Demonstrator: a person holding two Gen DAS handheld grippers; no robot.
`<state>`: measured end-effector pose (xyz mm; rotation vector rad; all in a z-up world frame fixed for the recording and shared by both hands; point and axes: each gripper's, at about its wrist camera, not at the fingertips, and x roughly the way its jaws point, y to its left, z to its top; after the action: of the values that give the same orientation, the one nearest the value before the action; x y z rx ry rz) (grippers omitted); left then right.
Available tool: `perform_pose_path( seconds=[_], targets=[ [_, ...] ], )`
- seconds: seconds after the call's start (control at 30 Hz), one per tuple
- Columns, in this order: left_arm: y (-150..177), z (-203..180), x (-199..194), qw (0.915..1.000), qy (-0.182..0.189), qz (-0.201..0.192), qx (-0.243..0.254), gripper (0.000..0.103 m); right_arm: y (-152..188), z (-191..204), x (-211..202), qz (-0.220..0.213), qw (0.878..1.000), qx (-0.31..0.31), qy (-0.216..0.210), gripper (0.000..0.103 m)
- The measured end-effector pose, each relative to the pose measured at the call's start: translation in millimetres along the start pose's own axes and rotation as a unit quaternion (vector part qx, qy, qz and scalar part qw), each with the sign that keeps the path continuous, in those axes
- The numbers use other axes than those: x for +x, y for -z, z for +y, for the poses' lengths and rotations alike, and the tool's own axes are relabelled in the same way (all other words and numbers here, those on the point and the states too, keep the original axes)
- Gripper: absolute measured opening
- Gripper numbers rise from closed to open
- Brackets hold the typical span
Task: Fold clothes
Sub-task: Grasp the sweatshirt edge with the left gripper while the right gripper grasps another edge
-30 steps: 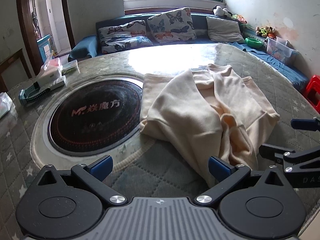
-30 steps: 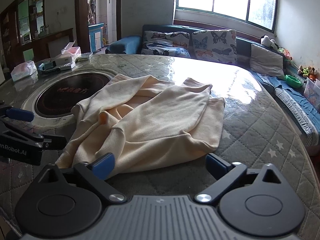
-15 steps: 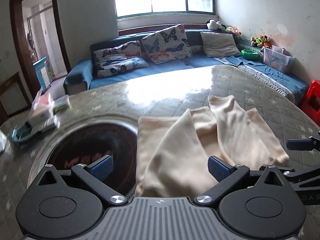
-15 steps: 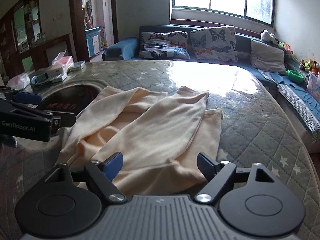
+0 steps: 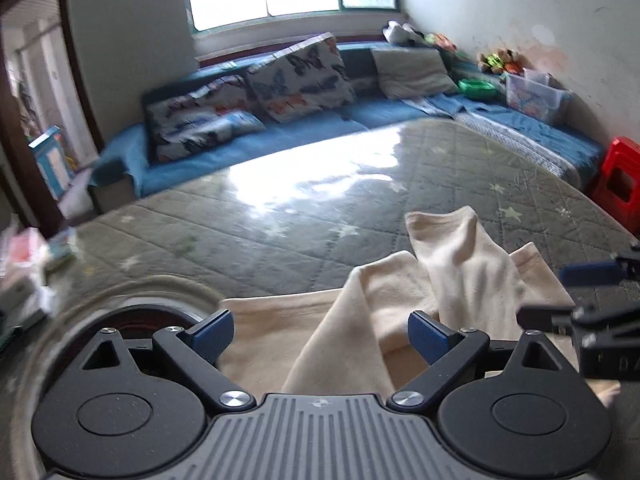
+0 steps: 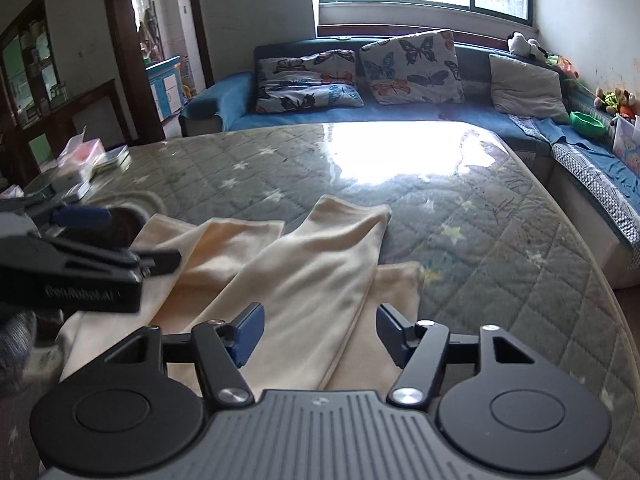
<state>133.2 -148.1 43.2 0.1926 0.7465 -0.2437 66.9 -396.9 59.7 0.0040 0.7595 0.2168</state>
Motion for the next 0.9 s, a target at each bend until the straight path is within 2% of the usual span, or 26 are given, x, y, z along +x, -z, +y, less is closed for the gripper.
perform_pose_path(
  seconds=[0.07, 0.13, 0.17, 0.23, 0.27, 0.33, 0.47, 0.67, 0.77, 0.87, 0.9],
  targets=[
    [-2.4, 1.7, 13.7, 0.9998, 0.015, 0.016, -0.002, 0.084, -8.7, -4.1, 8.0, 0.000, 1.000, 0.002, 0.001, 0.059],
    [-0.9, 4.7, 22.2, 0.9990, 0.033, 0.030, -0.008, 0.067, -14.8, -5.1, 15.1, 0.000, 1.000, 0.001, 0.000, 0.057],
    [0.2, 6.0, 24.6, 0.9984, 0.045, 0.033, -0.009, 0.062, -17.8, -5.6, 18.7, 0.000, 1.000, 0.000, 0.000, 0.055],
    [2.7, 7.1, 23.7, 0.9971, 0.071, 0.026, -0.004, 0.038, -24.9, -6.0, 27.0, 0.003, 1.000, 0.001, -0.006, 0.051],
    [3.7, 7.5, 21.4, 0.9967, 0.078, 0.021, -0.001, 0.033, -27.6, -6.0, 30.7, 0.004, 1.000, 0.001, -0.009, 0.050],
    [5.0, 8.6, 16.6, 0.9965, 0.083, 0.012, 0.003, 0.014, -31.0, -4.7, 36.4, 0.005, 1.000, 0.001, -0.013, 0.047],
    [7.6, 19.8, 4.3, 0.9973, 0.071, -0.009, -0.012, 0.010, -38.0, 3.2, 46.8, 0.007, 1.000, 0.000, -0.023, 0.046],
    [14.6, 42.6, -19.7, 0.9977, 0.026, -0.035, -0.052, 0.009, -42.7, 21.5, 66.3, 0.028, 0.999, -0.012, -0.035, 0.045],
    [21.8, 60.1, -40.9, 0.9954, 0.000, -0.056, -0.078, 0.009, -39.0, 32.3, 74.6, 0.038, 0.998, -0.034, -0.027, 0.038],
    [34.2, 80.6, -64.2, 0.9914, -0.022, -0.070, -0.108, 0.009, -35.8, 38.2, 74.2, 0.037, 0.998, -0.054, -0.008, 0.026],
    [39.5, 87.8, -71.7, 0.9899, -0.028, -0.072, -0.118, 0.009, -35.4, 37.2, 72.8, 0.038, 0.998, -0.053, -0.007, 0.018]
  ],
)
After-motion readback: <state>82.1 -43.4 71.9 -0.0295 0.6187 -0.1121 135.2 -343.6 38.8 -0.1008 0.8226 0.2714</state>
